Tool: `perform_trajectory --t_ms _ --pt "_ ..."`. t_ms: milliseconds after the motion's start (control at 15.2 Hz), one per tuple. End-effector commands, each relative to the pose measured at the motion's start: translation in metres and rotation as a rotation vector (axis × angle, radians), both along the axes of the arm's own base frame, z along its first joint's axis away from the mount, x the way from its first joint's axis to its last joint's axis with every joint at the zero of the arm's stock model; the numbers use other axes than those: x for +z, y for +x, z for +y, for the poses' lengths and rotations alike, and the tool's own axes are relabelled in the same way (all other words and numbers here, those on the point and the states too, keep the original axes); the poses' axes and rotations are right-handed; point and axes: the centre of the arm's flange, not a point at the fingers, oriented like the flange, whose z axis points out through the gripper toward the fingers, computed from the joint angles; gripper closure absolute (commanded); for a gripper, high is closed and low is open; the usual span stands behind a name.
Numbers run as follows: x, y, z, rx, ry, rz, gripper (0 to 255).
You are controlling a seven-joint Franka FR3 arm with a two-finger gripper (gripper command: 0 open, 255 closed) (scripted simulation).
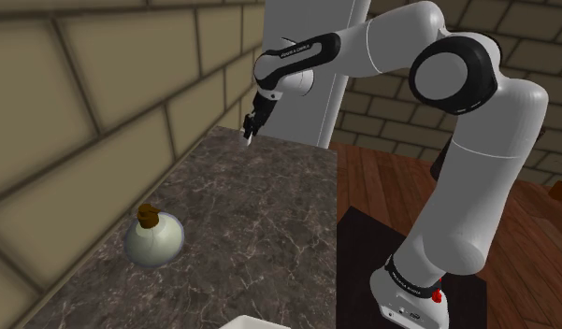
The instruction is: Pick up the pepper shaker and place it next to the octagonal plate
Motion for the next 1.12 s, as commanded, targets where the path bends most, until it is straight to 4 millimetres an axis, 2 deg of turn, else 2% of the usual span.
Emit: perform_trajectory --t_ms 0,924,1056 --pt "0.012 0.0 -0.001 0.0 0.0 0.0 255" --pt "0.082 0.0 -0.001 0.0 0.0 0.0 255" --pt "0.083 -0.021 0.015 0.0 0.0 0.0 255"
